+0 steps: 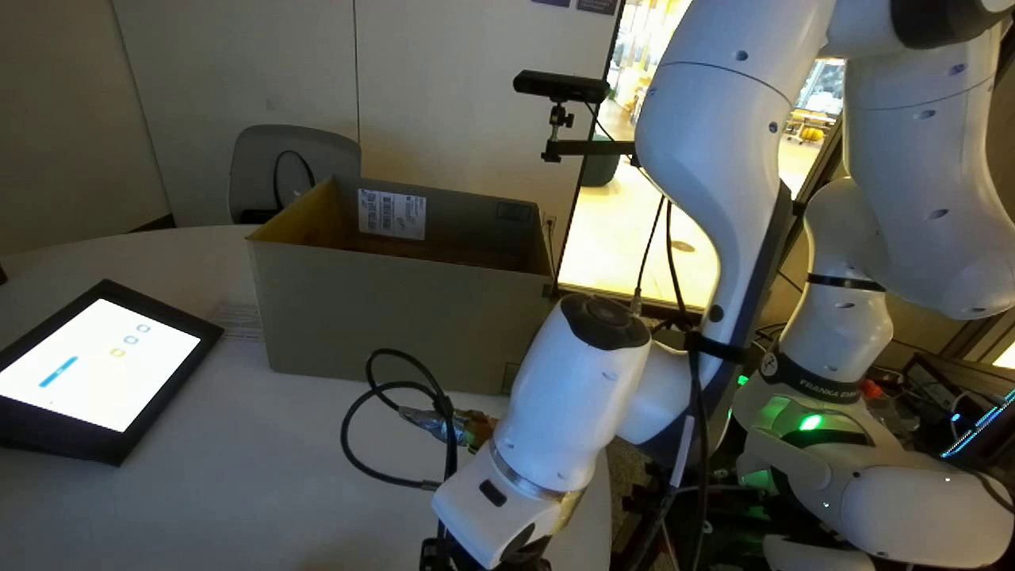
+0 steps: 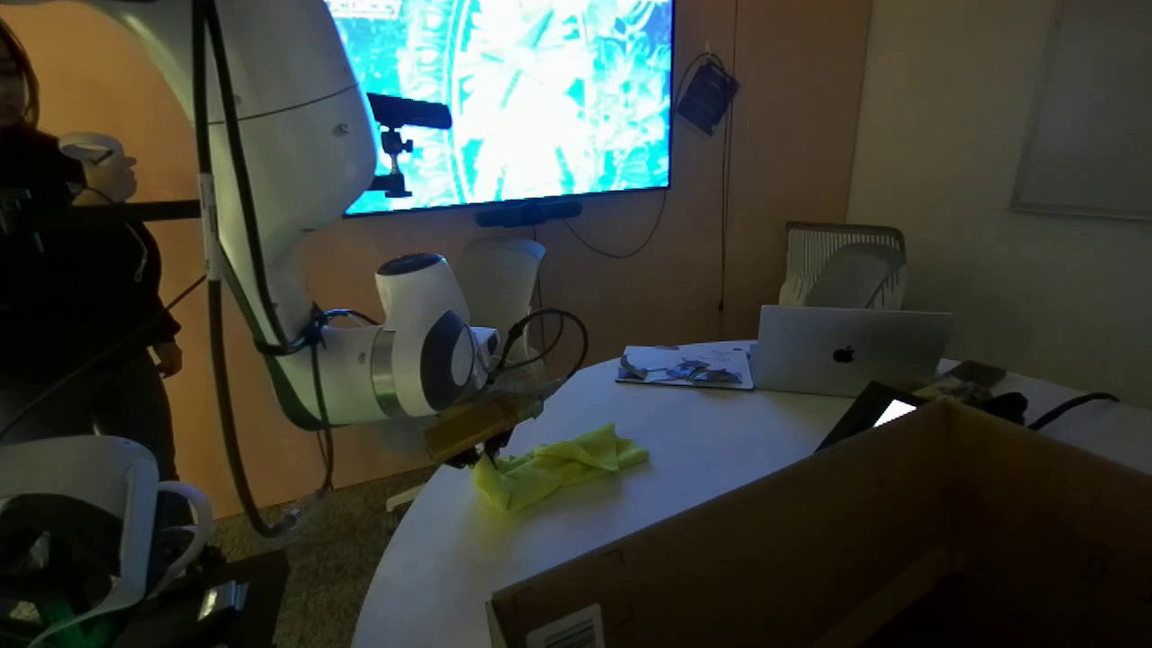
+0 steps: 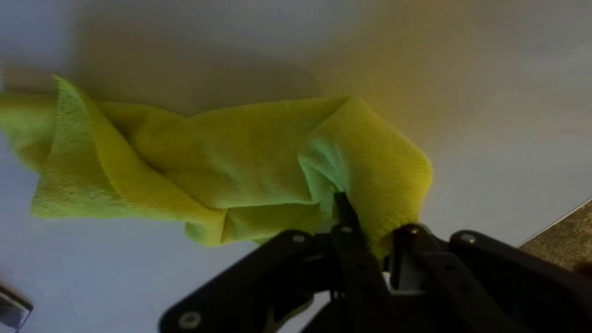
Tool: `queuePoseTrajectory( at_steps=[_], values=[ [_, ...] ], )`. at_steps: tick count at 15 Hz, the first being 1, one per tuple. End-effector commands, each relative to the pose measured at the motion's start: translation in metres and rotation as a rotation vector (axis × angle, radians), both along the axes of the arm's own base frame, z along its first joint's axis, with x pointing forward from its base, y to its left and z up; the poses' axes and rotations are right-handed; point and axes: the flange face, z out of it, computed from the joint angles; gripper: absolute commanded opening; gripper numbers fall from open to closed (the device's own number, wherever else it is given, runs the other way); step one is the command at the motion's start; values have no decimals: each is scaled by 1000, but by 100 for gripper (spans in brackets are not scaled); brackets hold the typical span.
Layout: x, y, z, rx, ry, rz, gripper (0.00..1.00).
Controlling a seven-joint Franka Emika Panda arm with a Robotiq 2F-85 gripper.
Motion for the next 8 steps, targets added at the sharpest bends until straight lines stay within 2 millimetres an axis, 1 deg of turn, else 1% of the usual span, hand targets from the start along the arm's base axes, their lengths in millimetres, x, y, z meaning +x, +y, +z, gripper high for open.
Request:
queuePoseTrajectory(
  at_steps=[1,2,5,8],
  values=[
    [19,13,19,57,-46,-54,8],
    [25,16,21,65,-52,-71,8],
    [51,27,31,104,-93,-163,7],
    [72,38,30,106,-131,-227,8]
  ],
)
